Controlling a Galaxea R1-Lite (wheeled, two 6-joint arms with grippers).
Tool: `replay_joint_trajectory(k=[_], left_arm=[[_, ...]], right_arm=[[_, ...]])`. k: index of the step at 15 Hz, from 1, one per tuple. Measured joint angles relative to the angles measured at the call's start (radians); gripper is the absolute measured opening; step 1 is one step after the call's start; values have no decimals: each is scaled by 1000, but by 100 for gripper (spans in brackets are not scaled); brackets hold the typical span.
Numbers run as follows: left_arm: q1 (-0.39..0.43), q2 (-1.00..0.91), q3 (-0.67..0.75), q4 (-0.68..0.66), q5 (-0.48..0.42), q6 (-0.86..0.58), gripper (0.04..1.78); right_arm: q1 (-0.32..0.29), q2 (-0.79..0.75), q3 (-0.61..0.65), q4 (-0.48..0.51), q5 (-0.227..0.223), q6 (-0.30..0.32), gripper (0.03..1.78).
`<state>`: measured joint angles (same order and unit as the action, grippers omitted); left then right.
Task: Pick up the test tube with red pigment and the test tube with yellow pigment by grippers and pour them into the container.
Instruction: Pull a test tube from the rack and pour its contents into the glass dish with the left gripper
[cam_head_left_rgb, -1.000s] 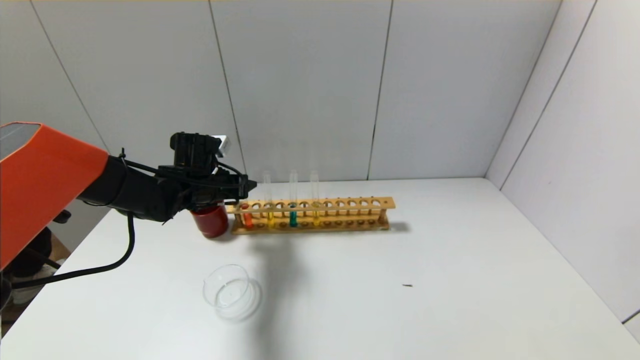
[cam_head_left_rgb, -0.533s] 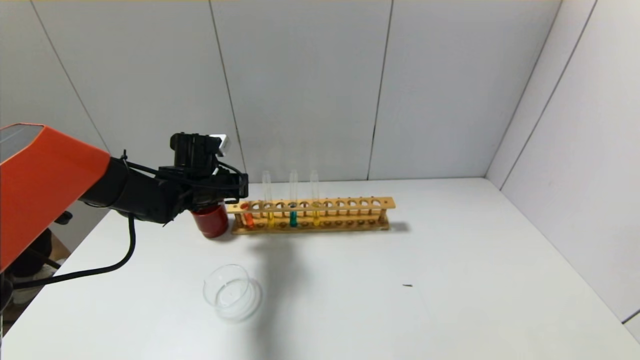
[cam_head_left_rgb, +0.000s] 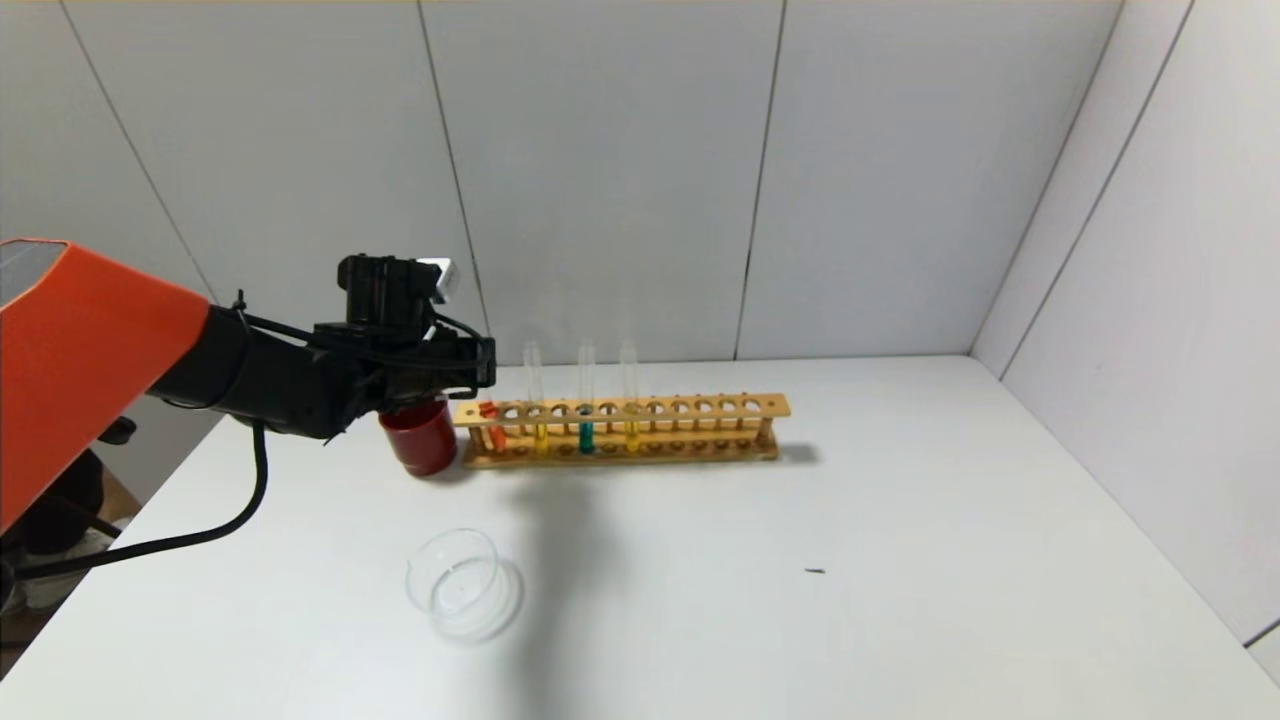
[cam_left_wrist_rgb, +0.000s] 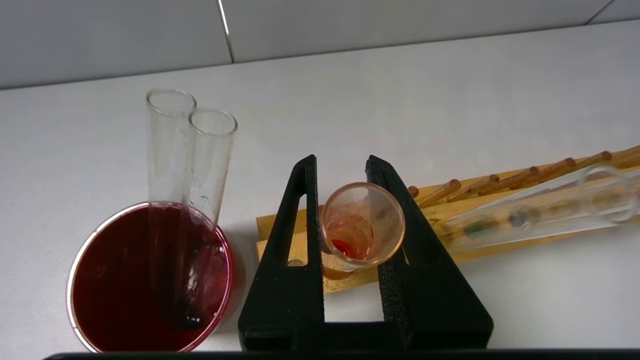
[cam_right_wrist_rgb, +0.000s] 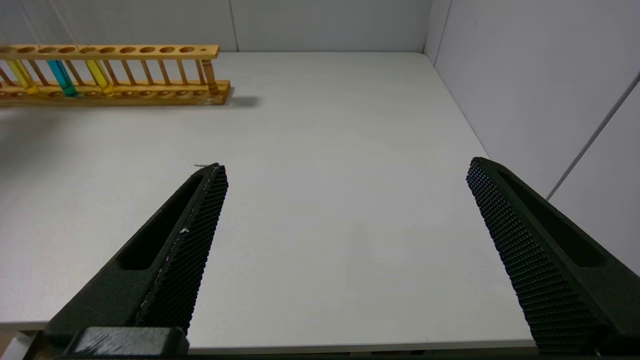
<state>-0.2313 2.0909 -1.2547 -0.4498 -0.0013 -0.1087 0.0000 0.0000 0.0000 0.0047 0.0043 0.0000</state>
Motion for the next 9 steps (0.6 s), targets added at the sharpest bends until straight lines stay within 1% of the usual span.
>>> replay_joint_trajectory(k=[3,6,9], left_arm=[[-1,-41,-21,13,1,11,35],[-1,-90,-44,53,1,19,35],[-1,-143,-57,74,1,61,35]], right_arm=[[0,0,0,0,0,0,175],[0,0,0,0,0,0,175],[0,0,0,0,0,0,175]])
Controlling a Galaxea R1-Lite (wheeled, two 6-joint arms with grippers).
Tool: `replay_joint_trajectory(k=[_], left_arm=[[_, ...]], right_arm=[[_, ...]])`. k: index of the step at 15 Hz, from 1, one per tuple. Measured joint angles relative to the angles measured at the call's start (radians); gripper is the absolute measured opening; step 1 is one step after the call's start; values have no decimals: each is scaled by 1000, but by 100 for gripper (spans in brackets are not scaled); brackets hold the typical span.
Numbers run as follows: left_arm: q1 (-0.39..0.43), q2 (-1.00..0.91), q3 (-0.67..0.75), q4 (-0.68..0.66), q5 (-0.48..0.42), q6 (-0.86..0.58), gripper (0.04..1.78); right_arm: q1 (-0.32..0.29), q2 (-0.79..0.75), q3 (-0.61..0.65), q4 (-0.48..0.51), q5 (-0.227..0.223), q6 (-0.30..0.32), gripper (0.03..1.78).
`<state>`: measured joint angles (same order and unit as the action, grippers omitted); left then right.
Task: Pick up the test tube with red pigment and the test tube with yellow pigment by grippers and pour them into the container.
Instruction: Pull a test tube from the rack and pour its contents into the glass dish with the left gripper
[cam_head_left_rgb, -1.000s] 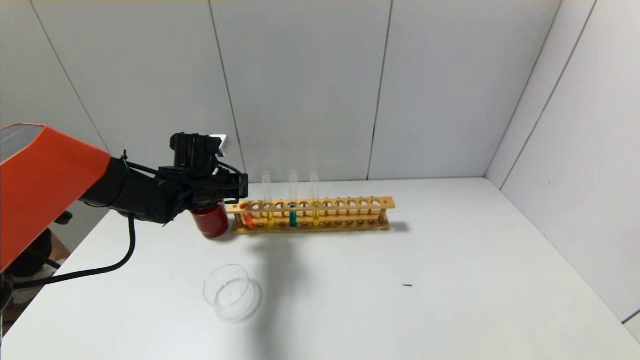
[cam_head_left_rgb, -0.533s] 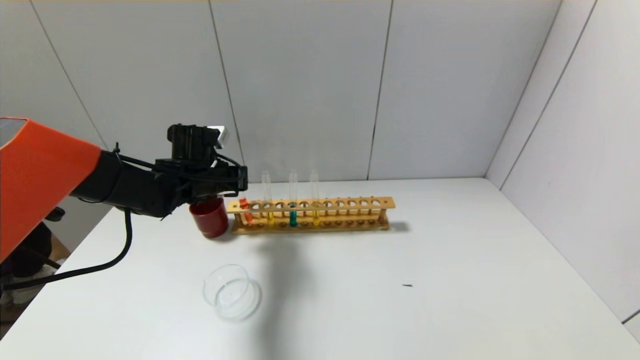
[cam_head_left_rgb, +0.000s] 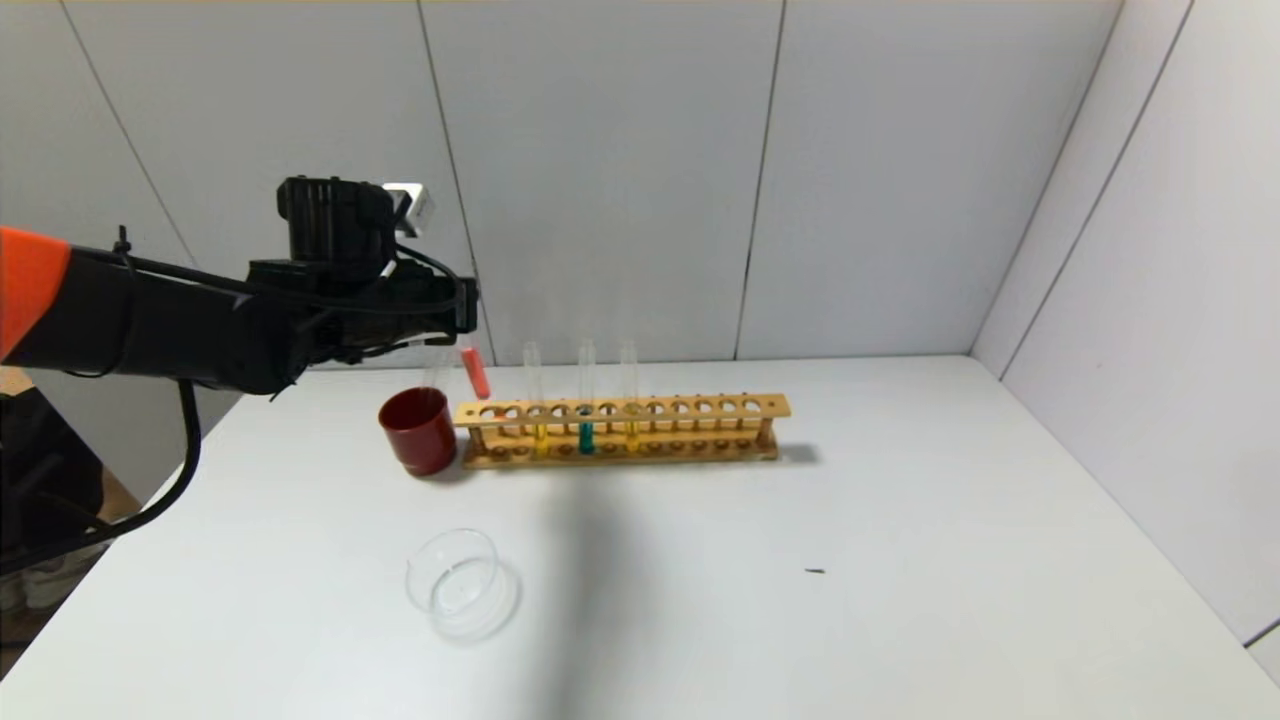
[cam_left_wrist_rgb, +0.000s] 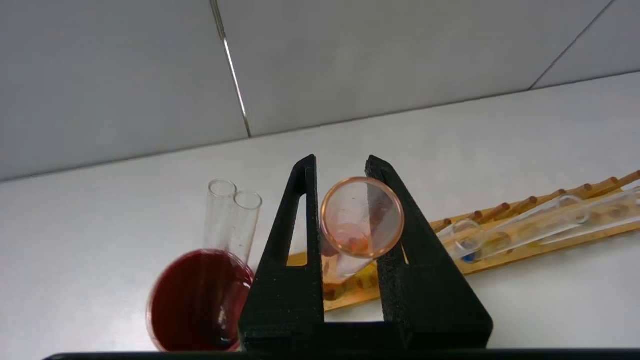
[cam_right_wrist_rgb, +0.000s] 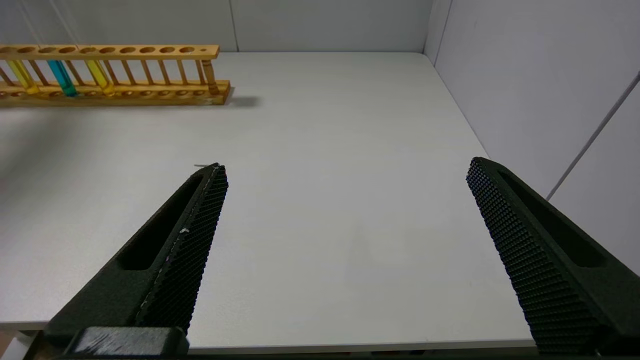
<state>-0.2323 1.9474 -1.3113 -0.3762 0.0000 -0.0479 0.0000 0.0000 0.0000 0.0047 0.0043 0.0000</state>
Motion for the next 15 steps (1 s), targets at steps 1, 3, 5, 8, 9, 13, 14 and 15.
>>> replay_joint_trajectory(k=[1,3,5,8,9,13,14,15], left_arm=[[0,-20,-1,3,0,22,35],[1,-64,8,9,0,44,35],[0,-119,49,7,0,61,35],[1,-221,185,4,0,153,35],[3,-260,237,4,0,188,35],[33,-414,449,3,10,307,35],[45,-442,492,1,19,334,35],[55,-470,534,-8,28,359,35]], right_arm=[[0,0,0,0,0,0,175],[0,0,0,0,0,0,175],[0,0,0,0,0,0,175],[0,0,0,0,0,0,175],[0,0,0,0,0,0,175],[0,0,0,0,0,0,175],[0,0,0,0,0,0,175],[0,0,0,0,0,0,175]])
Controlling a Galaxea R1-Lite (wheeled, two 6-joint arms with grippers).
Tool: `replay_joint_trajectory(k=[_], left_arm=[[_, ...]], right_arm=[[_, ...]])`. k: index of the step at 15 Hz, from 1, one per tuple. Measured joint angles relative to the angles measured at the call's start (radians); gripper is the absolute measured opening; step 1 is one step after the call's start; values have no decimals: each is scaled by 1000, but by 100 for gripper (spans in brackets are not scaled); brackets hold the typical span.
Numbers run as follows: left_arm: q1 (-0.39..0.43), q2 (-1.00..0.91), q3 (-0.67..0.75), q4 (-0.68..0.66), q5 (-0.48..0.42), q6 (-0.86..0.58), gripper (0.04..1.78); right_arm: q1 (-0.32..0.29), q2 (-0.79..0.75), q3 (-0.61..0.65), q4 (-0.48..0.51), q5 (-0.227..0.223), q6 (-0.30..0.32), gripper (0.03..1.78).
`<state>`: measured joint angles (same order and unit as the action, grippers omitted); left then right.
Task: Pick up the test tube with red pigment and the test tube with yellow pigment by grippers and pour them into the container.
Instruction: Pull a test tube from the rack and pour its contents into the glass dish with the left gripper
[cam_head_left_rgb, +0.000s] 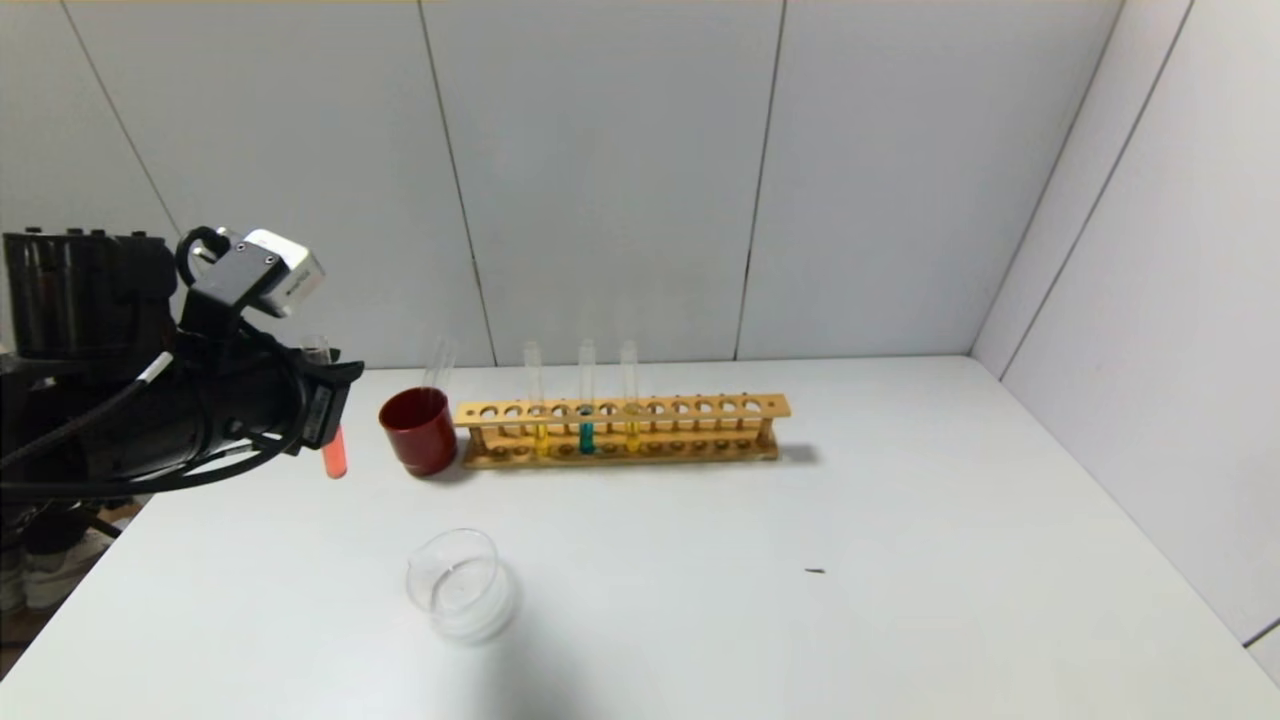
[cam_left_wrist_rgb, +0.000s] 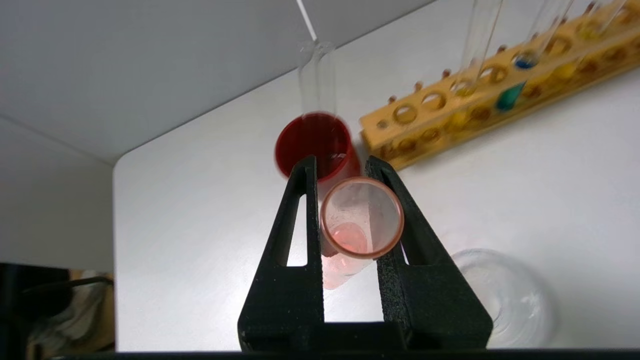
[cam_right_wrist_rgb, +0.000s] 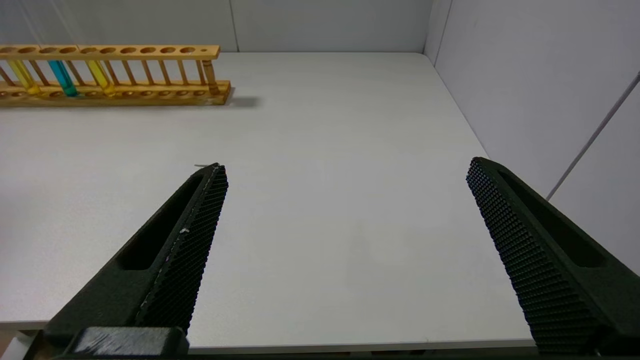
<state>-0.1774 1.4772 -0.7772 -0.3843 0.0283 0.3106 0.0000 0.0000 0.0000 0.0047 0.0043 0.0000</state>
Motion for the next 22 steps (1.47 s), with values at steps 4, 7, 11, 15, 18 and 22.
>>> replay_joint_trajectory(k=[4,7,11,15,18,22], left_arm=[[25,-57,137,-126,9,51,35],[37,-28,223,-331,-26,190,35],[40,117,337,-689,-149,322,35],[41,302,421,-1069,-189,364,35],[40,340,490,-1135,-284,419,35],[32,310,512,-1137,-296,491,35]], right_arm=[[0,0,0,0,0,0,175],[0,0,0,0,0,0,175],[0,0,0,0,0,0,175],[0,0,0,0,0,0,175],[0,0,0,0,0,1,175],[0,0,0,0,0,0,175]])
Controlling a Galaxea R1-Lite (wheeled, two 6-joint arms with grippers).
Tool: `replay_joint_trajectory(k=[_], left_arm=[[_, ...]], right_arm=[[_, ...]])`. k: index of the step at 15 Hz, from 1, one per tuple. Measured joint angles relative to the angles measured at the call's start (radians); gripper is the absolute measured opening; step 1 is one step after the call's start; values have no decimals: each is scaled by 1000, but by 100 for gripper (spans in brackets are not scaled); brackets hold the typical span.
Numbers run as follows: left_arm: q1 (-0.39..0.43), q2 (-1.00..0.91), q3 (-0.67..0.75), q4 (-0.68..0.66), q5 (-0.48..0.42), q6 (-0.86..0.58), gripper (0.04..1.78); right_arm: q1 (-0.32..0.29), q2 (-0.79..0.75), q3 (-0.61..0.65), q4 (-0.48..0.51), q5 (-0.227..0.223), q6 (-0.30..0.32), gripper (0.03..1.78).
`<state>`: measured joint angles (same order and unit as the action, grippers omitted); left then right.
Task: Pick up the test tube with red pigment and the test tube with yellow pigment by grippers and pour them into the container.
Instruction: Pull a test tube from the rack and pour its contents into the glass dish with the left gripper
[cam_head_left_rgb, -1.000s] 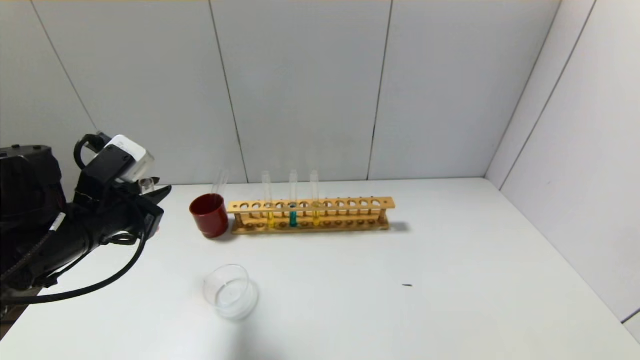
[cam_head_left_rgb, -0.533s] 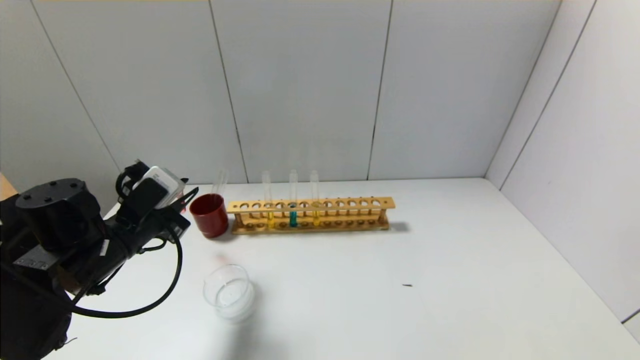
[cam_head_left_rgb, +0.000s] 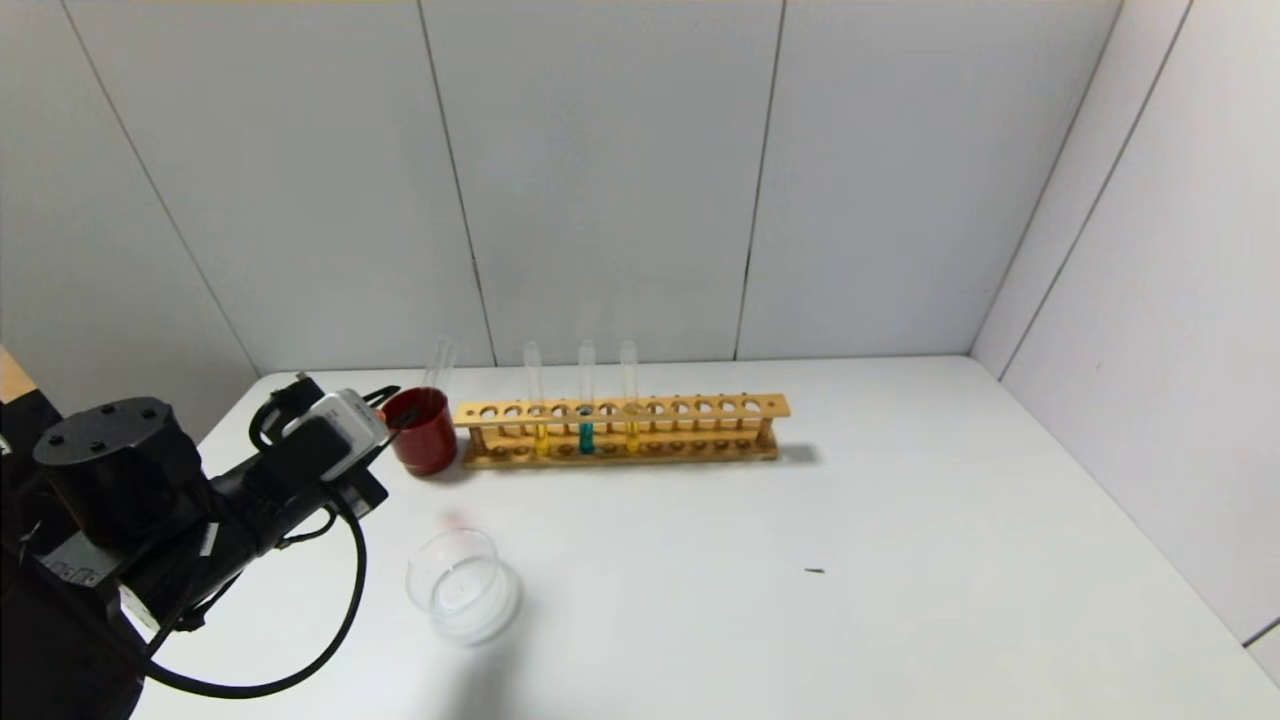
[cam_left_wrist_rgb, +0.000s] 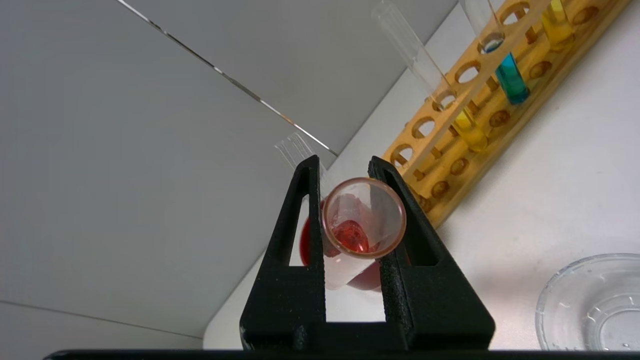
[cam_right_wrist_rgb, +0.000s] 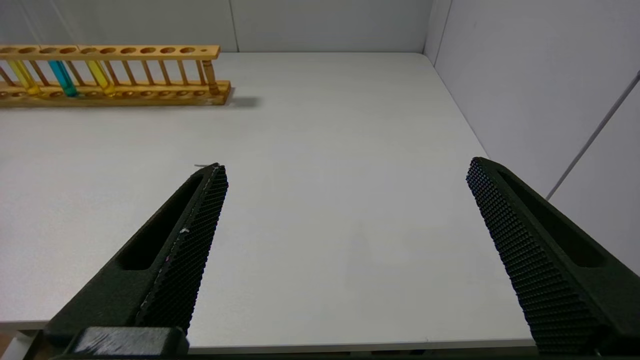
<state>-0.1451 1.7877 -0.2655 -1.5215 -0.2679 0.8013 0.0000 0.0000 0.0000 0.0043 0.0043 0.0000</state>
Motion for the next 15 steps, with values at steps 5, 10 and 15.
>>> replay_joint_trajectory(k=[5,10,15], left_arm=[[-6,-39,23,0,-72,69,35],[-16,-71,85,0,-109,229,35],[3,-58,82,0,-177,348,35]], right_arm=[[0,0,0,0,0,0,175],[0,0,0,0,0,0,175],[0,0,0,0,0,1,175]])
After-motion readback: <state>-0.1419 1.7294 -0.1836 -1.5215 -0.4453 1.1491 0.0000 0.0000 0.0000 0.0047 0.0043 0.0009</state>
